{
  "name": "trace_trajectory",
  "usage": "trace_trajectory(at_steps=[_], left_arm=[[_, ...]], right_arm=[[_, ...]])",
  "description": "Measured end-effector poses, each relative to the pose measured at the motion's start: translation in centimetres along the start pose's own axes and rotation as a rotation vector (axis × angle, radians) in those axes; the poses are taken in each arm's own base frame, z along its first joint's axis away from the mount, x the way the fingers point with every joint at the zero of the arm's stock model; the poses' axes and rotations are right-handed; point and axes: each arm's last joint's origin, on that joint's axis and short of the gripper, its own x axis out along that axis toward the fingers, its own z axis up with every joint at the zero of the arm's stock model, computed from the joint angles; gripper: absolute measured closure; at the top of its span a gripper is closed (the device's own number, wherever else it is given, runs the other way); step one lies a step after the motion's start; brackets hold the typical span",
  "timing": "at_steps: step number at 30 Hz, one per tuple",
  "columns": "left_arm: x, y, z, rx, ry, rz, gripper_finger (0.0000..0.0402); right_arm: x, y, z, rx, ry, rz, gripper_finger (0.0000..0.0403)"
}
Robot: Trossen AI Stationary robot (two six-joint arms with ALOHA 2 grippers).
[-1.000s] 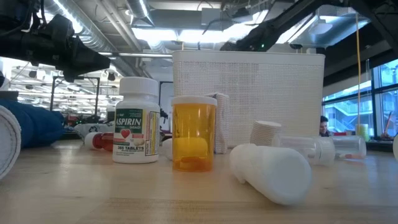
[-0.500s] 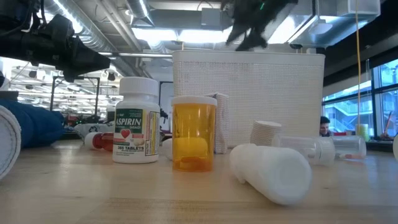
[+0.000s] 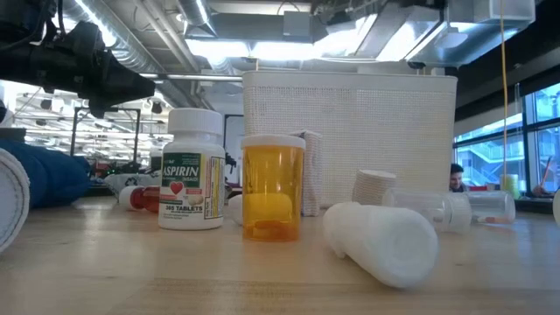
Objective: Pick & place medical supplies in basket/bin
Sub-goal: Put the transparent pill bottle in the white bin
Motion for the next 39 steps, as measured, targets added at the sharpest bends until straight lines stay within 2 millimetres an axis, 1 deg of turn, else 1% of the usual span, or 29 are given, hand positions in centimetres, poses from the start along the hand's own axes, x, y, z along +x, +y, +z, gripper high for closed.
trace_trajectory(at_steps=[3, 7, 12, 18, 24, 26, 29, 35, 39], left_arm=[[0.0, 0.0, 0.0, -0.004, -0.006, 0.018, 0.0309], [0.0, 0.1, 0.0, -0.005, -0.014, 0.045, 0.0309], [0.0, 0.1, 0.0, -0.005, -0.015, 0.05, 0.0309], [0.0, 0.1, 0.1, -0.005, -0.015, 0.05, 0.0309], [0.0, 0.1, 0.0, -0.005, -0.015, 0.049, 0.0309], [0.0, 0.1, 0.0, -0.005, -0.015, 0.049, 0.0309], [0.0, 0.1, 0.0, -0.005, -0.015, 0.049, 0.0309], [0.0, 0.1, 0.0, -0.005, -0.015, 0.048, 0.0309], [0.0, 0.1, 0.0, -0.005, -0.014, 0.048, 0.0309]], right_arm=[[1.0, 1.1, -1.1, 0.079, 0.107, -0.023, 0.013], [2.4, 2.0, -2.4, 0.184, 0.248, -0.076, 0.013], [5.1, 2.6, -2.8, 0.163, 0.365, -0.158, 0.013], [9.1, 2.9, -2.8, 0.124, 0.468, -0.265, 0.013], [13.0, 2.4, -3.6, 0.11, 0.593, -0.392, 0.013], [14.7, 2.0, -4.1, 0.112, 0.613, -0.407, 0.013], [16.8, 1.5, -4.8, 0.117, 0.618, -0.415, 0.013], [19.3, -0.6, -6.4, 0.13, 0.639, -0.486, 0.013], [21.2, -1.8, -7.7, 0.134, 0.617, -0.473, 0.013]])
